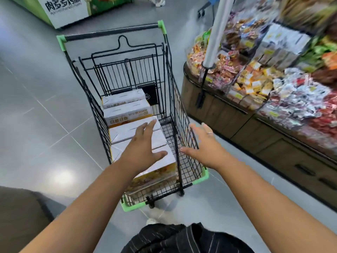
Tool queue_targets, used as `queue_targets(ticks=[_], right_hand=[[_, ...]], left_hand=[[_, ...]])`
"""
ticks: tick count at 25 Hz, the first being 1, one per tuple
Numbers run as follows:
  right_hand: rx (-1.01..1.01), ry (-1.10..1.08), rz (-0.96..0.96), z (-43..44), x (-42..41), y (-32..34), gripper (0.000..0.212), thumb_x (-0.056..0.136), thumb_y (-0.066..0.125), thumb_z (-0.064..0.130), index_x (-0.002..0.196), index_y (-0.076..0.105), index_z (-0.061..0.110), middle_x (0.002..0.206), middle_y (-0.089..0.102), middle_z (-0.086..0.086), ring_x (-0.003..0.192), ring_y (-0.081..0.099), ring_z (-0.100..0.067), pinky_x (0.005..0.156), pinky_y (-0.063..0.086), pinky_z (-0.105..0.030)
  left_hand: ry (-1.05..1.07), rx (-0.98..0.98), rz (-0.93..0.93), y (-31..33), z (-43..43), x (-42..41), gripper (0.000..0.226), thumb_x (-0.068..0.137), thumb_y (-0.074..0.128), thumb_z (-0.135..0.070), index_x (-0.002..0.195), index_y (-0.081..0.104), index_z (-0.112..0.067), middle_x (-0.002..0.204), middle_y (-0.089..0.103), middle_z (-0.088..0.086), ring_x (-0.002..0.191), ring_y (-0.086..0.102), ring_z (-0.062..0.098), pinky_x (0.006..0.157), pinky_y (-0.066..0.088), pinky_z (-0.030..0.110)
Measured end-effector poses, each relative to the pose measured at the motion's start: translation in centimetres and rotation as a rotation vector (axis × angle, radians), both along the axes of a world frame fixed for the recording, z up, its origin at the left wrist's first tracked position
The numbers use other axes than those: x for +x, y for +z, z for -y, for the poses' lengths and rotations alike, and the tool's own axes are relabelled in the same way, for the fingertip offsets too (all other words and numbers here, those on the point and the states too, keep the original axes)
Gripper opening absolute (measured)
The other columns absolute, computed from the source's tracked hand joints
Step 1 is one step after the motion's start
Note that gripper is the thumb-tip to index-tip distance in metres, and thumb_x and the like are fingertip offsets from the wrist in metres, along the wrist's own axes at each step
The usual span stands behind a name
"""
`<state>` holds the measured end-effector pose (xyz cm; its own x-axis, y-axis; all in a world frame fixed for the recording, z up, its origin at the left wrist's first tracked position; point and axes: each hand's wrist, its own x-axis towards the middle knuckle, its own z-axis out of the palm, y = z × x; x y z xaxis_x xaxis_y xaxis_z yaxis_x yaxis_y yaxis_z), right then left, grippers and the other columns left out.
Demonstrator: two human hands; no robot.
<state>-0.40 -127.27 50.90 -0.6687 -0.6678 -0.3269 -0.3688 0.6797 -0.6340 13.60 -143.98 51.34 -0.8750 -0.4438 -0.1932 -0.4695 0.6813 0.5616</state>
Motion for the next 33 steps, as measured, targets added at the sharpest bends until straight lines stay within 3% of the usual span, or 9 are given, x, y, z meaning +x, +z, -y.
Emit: queue_targets(ticks=[3, 6, 9, 14, 17, 21, 24, 29, 33], right_hand=[[-0.015, 0.005, -0.125, -4.4, -2.0, 4.9, 0.092, 0.078, 0.071, 0.056, 0.15, 0.015, 0.043, 0.161, -0.007, 0.003, 0.146, 0.018, -0.023, 0.111, 0.028, -0.038], [-0.077, -0.036, -0.216, -11.2, -4.6, 9.9, 0.09, 0.079, 0.071, 0.054, 0.15, 0.016, 0.044, 0.161, -0.007, 0.008, 0.148, 0.009, -0.017, 0.113, 0.023, -0.035], [-0.168, -0.132, -0.282, -18.5, -6.9, 13.5, 0.088, 0.079, 0.071, 0.052, 0.148, 0.017, 0.046, 0.16, -0.005, 0.011, 0.148, 0.006, -0.011, 0.113, 0.019, -0.031], [-0.252, -0.355, -0.357, -33.1, -9.5, 17.0, 0.09, 0.075, 0.073, 0.051, 0.146, 0.018, 0.05, 0.161, 0.001, 0.009, 0.147, 0.008, -0.009, 0.107, 0.015, -0.023], [-0.287, -0.503, -0.414, -41.1, -9.4, 18.3, 0.089, 0.074, 0.075, 0.049, 0.145, 0.022, 0.048, 0.16, 0.007, 0.008, 0.146, 0.012, -0.006, 0.109, 0.015, -0.019], [-0.295, -0.754, -0.422, -51.5, -7.5, 19.2, 0.089, 0.075, 0.073, 0.053, 0.145, 0.02, 0.05, 0.159, 0.009, 0.012, 0.143, 0.022, -0.011, 0.113, 0.028, -0.032], [-0.281, -0.962, -0.44, -58.5, -5.2, 18.8, 0.09, 0.073, 0.072, 0.055, 0.146, 0.02, 0.05, 0.159, 0.009, 0.015, 0.143, 0.024, -0.011, 0.113, 0.03, -0.035], [-0.224, -1.32, -0.498, -68.2, -0.9, 17.3, 0.095, 0.061, 0.071, 0.062, 0.143, 0.026, 0.05, 0.156, 0.017, 0.007, 0.141, 0.029, -0.015, 0.111, 0.035, -0.046], [-0.162, -1.554, -0.547, -73.8, 1.5, 15.9, 0.091, 0.067, 0.079, 0.049, 0.143, 0.029, 0.049, 0.155, 0.023, 0.004, 0.14, 0.032, -0.017, 0.108, 0.037, -0.047]], left_hand=[[-0.061, -0.025, -0.099, 4.3, -4.2, -3.2, 0.103, 0.079, 0.072, -0.05, 0.151, -0.001, -0.039, 0.16, 0.006, -0.003, 0.145, 0.02, 0.023, 0.113, 0.027, 0.038], [-0.138, -0.031, -0.188, 8.5, -10.1, -6.8, 0.105, 0.078, 0.074, -0.047, 0.15, -0.002, -0.042, 0.159, 0.006, -0.009, 0.145, 0.022, 0.021, 0.113, 0.027, 0.035], [-0.221, -0.054, -0.227, 11.6, -16.0, -10.7, 0.104, 0.079, 0.072, -0.051, 0.15, -0.003, -0.043, 0.157, 0.012, -0.009, 0.139, 0.034, 0.025, 0.11, 0.032, 0.039], [-0.401, -0.042, -0.319, 16.3, -27.8, -18.3, 0.104, 0.078, 0.072, -0.052, 0.149, -0.003, -0.046, 0.16, 0.012, -0.003, 0.146, 0.019, 0.019, 0.117, 0.022, 0.037], [-0.537, -0.034, -0.381, 18.4, -35.2, -21.3, 0.102, 0.078, 0.073, -0.05, 0.151, 0.002, -0.042, 0.159, 0.016, -0.003, 0.144, 0.021, 0.015, 0.113, 0.022, 0.031], [-0.79, -0.016, -0.389, 19.7, -45.6, -24.5, 0.102, 0.077, 0.072, -0.051, 0.15, 0.001, -0.044, 0.159, 0.016, -0.005, 0.144, 0.022, 0.014, 0.11, 0.02, 0.026], [-1.007, 0.045, -0.39, 19.9, -53.3, -26.6, 0.102, 0.077, 0.073, -0.05, 0.151, 0.002, -0.043, 0.158, 0.02, -0.006, 0.143, 0.023, 0.011, 0.105, 0.018, 0.02], [-1.307, 0.125, -0.398, 19.3, -65.4, -29.1, 0.102, 0.076, 0.071, -0.053, 0.152, 0.005, -0.039, 0.158, 0.021, -0.006, 0.142, 0.023, 0.009, 0.106, 0.018, 0.018], [-1.539, 0.166, -0.356, 18.1, -74.2, -31.2, 0.103, 0.075, 0.07, -0.054, 0.151, 0.003, -0.041, 0.159, 0.018, -0.007, 0.144, 0.021, 0.01, 0.109, 0.019, 0.022]])
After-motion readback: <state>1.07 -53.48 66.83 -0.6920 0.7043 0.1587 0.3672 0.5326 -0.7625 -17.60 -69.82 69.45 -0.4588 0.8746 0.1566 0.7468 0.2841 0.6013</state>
